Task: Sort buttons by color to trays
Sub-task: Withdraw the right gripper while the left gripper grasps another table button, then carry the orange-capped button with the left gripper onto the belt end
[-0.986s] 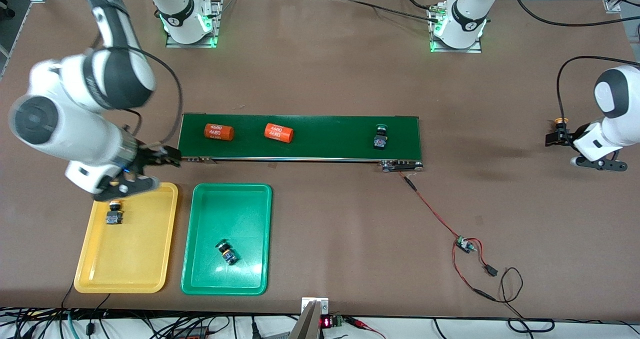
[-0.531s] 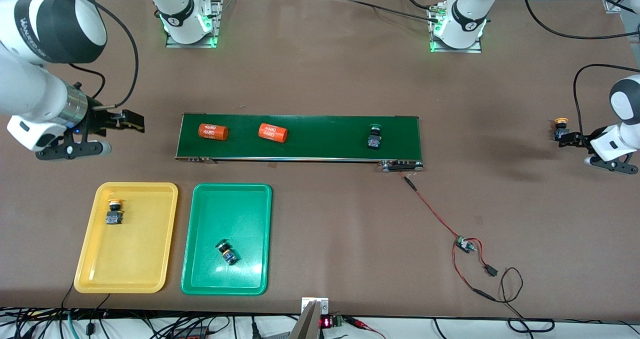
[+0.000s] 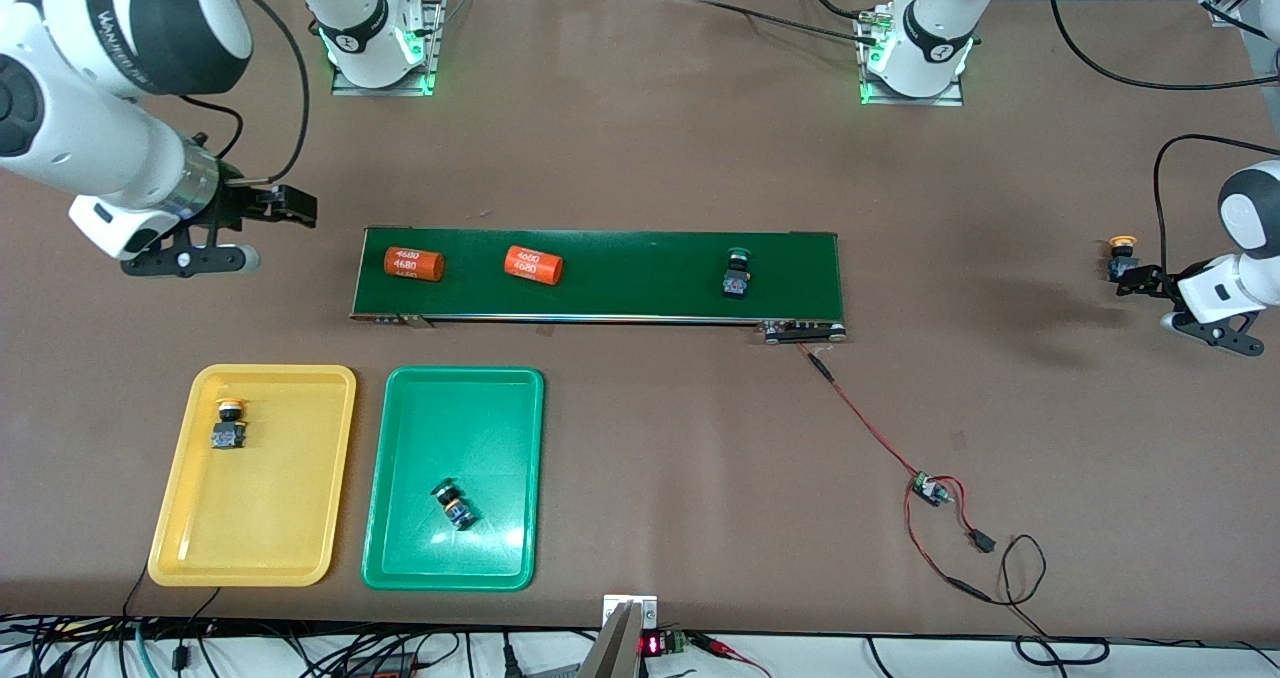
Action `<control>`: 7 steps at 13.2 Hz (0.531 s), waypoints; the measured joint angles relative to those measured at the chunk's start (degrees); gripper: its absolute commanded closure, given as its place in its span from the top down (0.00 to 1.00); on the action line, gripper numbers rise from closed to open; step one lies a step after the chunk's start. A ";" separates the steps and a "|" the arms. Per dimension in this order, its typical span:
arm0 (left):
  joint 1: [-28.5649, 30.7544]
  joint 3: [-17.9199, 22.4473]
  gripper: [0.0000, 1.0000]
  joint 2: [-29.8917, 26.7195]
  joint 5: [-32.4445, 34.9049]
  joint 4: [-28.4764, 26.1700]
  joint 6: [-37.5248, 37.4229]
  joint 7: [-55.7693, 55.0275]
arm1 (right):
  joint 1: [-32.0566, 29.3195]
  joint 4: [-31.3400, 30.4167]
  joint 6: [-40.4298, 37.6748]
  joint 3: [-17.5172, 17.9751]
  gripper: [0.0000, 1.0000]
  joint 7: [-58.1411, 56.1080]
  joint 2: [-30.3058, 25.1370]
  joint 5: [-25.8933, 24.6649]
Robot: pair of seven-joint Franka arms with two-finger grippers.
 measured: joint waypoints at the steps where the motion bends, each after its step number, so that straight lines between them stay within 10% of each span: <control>1: 0.62 -0.01 1.00 0.29 0.00 0.00 -0.03 0.81 | -0.01 -0.63 0.61 0.62 1.00 0.52 -0.51 0.00; 7: 4.63 0.00 1.00 1.29 0.00 -0.74 -3.41 3.33 | -0.09 -1.13 1.55 1.19 1.00 1.33 -0.85 0.01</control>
